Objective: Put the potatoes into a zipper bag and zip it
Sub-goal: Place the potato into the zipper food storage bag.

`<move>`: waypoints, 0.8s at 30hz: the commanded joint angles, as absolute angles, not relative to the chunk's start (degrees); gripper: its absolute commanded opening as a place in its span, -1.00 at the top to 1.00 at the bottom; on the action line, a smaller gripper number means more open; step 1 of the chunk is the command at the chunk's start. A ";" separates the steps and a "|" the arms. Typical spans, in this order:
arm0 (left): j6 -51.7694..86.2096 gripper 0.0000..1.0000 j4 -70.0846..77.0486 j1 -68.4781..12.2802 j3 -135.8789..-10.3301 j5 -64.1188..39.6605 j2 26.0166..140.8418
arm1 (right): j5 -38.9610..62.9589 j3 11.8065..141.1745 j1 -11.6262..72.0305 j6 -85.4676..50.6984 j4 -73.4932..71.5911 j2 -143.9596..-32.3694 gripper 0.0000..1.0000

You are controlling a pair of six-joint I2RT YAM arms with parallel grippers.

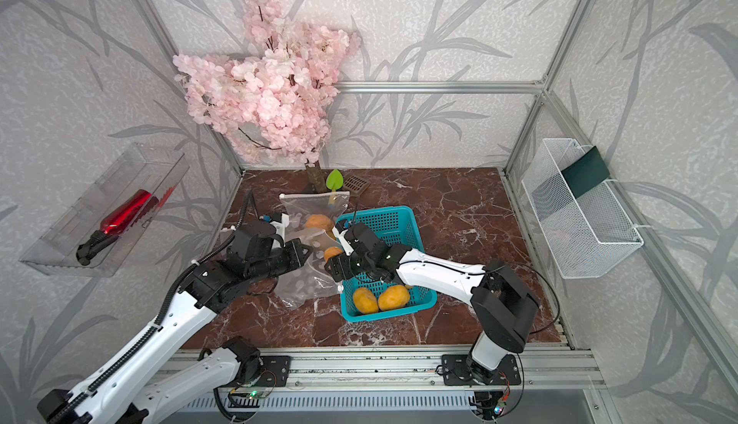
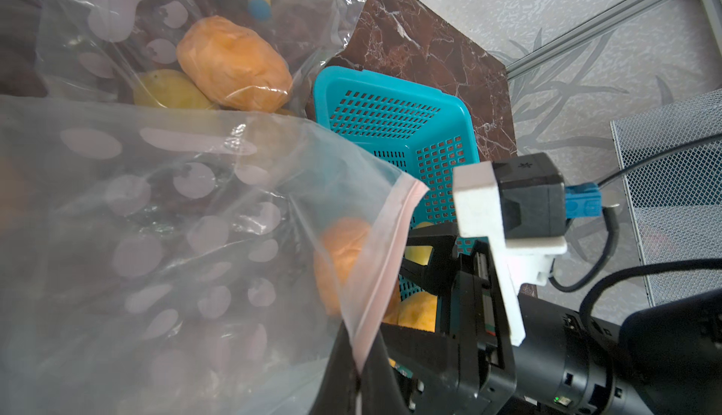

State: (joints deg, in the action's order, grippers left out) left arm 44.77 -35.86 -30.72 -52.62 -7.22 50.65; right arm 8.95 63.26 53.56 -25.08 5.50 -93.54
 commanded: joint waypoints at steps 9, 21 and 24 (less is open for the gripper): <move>45.18 1.00 -36.61 -30.85 -52.04 -5.11 49.99 | 10.12 61.26 53.70 -23.59 6.25 -86.06 -0.75; 45.92 1.00 -38.28 -30.81 -52.08 -1.32 50.12 | -7.82 62.13 53.46 -23.96 28.36 -78.92 -0.71; 45.88 1.00 -38.53 -30.80 -52.17 -1.06 49.93 | -5.73 58.93 53.44 -22.76 28.23 -76.99 -0.67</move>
